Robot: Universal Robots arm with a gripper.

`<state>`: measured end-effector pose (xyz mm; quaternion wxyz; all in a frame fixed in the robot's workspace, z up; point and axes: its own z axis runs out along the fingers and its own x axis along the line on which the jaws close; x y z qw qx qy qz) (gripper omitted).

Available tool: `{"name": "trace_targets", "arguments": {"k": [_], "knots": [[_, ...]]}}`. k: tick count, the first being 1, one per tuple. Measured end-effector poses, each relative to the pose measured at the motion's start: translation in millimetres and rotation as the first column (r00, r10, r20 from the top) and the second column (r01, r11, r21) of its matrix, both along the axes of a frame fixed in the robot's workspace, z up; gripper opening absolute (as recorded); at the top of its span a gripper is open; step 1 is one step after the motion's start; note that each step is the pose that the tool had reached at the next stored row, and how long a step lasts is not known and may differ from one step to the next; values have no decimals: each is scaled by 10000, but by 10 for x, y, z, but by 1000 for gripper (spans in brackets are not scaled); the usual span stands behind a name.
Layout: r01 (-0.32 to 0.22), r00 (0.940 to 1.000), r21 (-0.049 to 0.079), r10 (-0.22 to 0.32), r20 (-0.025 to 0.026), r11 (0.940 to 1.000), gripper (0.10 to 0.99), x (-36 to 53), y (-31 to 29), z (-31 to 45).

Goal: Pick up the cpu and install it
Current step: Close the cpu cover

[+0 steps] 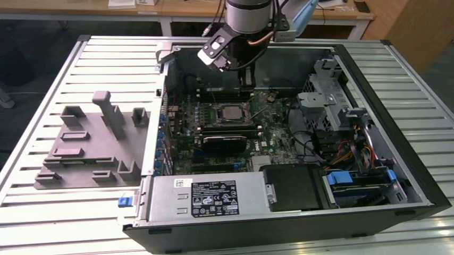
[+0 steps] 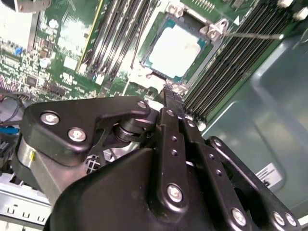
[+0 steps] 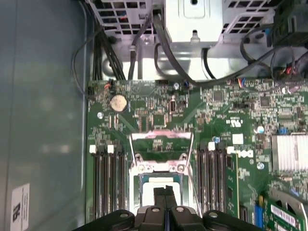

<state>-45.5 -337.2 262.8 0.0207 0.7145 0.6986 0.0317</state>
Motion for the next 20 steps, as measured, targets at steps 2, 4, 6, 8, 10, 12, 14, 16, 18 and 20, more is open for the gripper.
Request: {"name": "trace_targets", "arguments": {"k": [2, 4, 6, 8, 10, 12, 14, 16, 18, 20], "knots": [[1, 10000, 0, -1, 0, 10000, 106, 38, 0, 0], [0, 10000, 0, 0, 0, 10000, 106, 80, 1, 0], [0, 10000, 0, 0, 0, 10000, 106, 125, 2, 0], [1, 10000, 0, -1, 0, 10000, 106, 169, 3, 0], [1, 10000, -1, -1, 0, 10000, 106, 215, 4, 0], [1, 10000, -1, -1, 0, 10000, 106, 265, 5, 0], [0, 10000, -1, 0, 0, 10000, 106, 319, 6, 0], [1, 10000, 0, -1, 0, 10000, 106, 380, 7, 0], [0, 10000, 0, 0, 0, 10000, 106, 449, 8, 0], [1, 10000, -1, -1, -1, 10000, 106, 518, 9, 0]]}}
